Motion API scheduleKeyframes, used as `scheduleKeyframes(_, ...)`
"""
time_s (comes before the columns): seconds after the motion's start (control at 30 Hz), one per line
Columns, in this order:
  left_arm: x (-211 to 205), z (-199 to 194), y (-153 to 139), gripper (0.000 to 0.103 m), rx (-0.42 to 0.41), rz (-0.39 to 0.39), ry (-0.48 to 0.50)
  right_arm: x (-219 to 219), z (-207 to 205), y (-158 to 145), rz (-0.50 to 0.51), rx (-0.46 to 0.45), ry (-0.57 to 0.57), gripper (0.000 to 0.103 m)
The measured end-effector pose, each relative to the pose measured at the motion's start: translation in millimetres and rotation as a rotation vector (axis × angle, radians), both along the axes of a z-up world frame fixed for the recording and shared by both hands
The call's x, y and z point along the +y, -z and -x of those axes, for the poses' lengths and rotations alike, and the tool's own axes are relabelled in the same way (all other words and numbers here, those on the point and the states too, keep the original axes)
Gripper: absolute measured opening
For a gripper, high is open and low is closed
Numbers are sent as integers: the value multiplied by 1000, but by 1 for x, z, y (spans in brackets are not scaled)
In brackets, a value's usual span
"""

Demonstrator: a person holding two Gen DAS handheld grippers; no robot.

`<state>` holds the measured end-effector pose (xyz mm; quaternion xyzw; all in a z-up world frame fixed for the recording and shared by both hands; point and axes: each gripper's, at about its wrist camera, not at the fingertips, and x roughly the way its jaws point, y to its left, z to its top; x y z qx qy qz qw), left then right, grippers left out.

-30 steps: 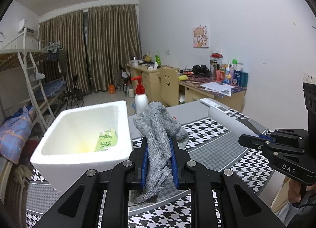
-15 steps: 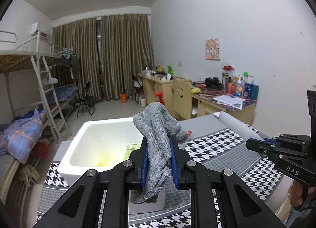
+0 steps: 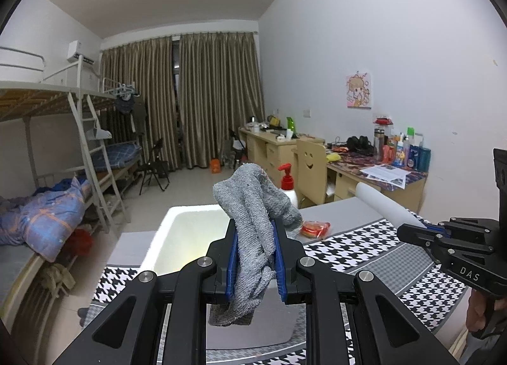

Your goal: Organize soft objects

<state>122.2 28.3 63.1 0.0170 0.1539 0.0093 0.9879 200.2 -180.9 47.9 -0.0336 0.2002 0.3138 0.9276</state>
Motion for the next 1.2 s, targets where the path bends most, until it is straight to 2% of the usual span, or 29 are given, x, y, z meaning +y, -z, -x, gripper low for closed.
scheduleKeyframes(1.2, 56, 15, -3, 21, -15, 9, -183, 85, -17, -11, 42, 1, -174, 8)
